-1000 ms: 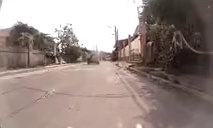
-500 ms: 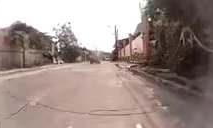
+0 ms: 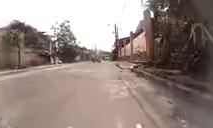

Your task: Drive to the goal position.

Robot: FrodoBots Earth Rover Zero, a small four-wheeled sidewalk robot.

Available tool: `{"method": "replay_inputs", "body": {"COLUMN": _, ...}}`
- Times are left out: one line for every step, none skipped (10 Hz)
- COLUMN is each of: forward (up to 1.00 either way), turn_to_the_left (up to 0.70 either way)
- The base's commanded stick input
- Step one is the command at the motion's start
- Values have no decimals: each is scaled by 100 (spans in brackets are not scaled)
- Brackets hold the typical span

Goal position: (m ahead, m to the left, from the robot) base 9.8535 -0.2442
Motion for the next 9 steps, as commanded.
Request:
{"method": "replay_inputs", "body": {"forward": 100, "turn_to_the_left": 0}}
{"method": "replay_inputs", "body": {"forward": 100, "turn_to_the_left": 0}}
{"method": "replay_inputs", "body": {"forward": 100, "turn_to_the_left": 0}}
{"method": "replay_inputs", "body": {"forward": 100, "turn_to_the_left": 0}}
{"method": "replay_inputs", "body": {"forward": 100, "turn_to_the_left": 0}}
{"method": "replay_inputs", "body": {"forward": 100, "turn_to_the_left": 0}}
{"method": "replay_inputs", "body": {"forward": 100, "turn_to_the_left": 0}}
{"method": "replay_inputs", "body": {"forward": 100, "turn_to_the_left": 0}}
{"method": "replay_inputs", "body": {"forward": 100, "turn_to_the_left": 0}}
